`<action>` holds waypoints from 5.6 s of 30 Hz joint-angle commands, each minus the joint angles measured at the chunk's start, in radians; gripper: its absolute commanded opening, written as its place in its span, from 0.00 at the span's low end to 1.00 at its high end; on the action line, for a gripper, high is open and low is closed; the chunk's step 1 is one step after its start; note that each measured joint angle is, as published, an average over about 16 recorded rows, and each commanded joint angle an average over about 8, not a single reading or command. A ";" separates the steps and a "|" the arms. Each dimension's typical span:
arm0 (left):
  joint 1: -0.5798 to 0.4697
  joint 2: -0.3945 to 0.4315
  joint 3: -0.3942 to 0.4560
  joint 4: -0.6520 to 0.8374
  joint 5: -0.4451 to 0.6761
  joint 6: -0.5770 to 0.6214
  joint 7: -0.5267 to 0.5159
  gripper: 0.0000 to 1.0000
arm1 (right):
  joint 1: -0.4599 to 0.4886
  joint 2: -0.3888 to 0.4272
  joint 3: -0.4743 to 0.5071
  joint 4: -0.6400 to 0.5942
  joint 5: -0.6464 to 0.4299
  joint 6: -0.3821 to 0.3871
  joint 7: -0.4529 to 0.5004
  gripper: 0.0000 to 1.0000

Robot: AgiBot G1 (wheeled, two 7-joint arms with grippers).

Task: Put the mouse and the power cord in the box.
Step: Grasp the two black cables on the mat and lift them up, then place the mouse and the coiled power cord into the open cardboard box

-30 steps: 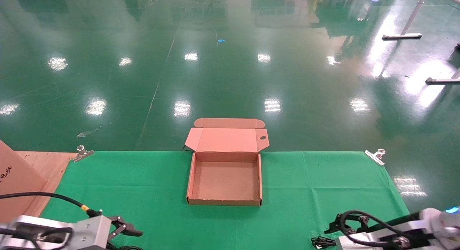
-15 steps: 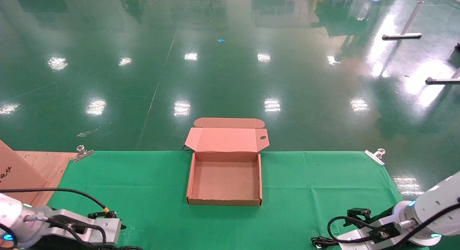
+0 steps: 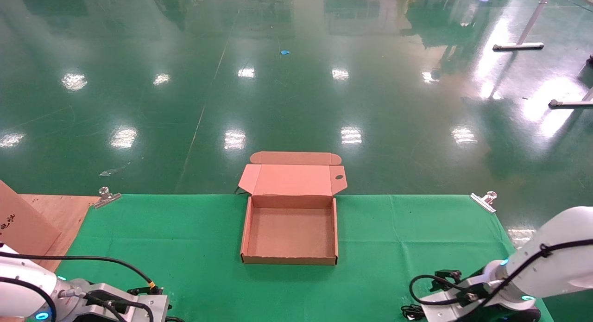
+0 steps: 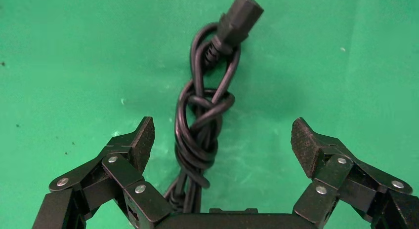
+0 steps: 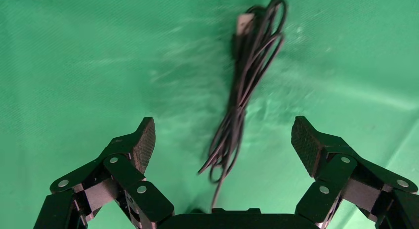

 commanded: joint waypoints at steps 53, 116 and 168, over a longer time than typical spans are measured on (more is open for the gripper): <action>-0.106 0.132 0.013 0.367 0.022 -0.072 0.236 0.00 | 0.142 -0.155 0.038 -0.568 0.076 0.102 -0.384 0.00; -0.442 0.311 -0.046 0.096 0.006 -0.196 0.067 0.00 | 0.578 -0.273 0.088 -0.263 0.251 -0.112 -0.100 0.00; -0.065 0.396 0.635 -0.193 0.077 -0.922 -0.684 1.00 | 0.497 -0.228 0.094 -0.447 0.286 -0.096 -0.256 0.00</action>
